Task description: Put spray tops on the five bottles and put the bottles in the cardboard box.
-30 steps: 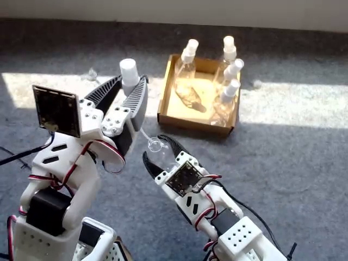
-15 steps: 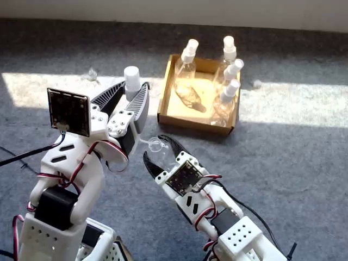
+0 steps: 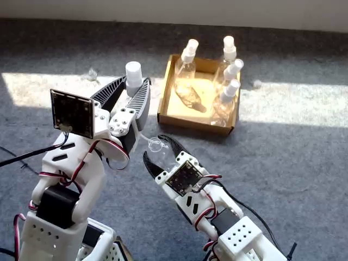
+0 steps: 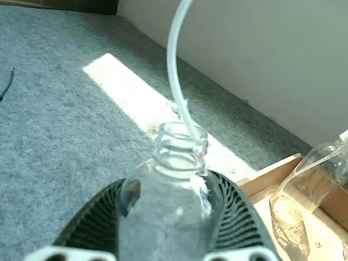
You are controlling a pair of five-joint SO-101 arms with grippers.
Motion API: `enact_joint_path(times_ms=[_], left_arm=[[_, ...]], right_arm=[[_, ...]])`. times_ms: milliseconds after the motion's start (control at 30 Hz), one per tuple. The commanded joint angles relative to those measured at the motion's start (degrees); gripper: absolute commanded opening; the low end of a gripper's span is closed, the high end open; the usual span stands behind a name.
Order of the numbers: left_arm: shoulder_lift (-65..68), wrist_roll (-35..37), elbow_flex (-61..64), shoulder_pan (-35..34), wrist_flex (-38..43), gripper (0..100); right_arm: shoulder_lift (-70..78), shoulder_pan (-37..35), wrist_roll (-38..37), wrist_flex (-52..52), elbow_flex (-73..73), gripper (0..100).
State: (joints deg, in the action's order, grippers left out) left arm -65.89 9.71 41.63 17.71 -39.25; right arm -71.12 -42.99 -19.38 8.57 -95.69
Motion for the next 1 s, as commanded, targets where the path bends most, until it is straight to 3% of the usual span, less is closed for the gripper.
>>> enact_joint_path(times_ms=[0, 133, 767, 967], left_arm=[[-0.1, -1.0, -0.2, -0.5, 0.9, 3], [-0.1, -0.9, -0.2, -3.0, 0.9, 3], [-0.1, -1.1, -1.5, -2.9, 1.0, 3], [-0.1, -1.1, -1.5, -6.8, 1.1, 3]], right_arm=[[-0.8, -0.2, 0.4, -0.1, -6.7, 0.4], [-0.8, -0.2, 0.4, -0.1, -6.7, 0.4], [-0.8, -0.2, 0.4, -0.1, -6.7, 0.4], [-0.8, -0.2, 0.4, -0.1, -6.7, 0.4]])
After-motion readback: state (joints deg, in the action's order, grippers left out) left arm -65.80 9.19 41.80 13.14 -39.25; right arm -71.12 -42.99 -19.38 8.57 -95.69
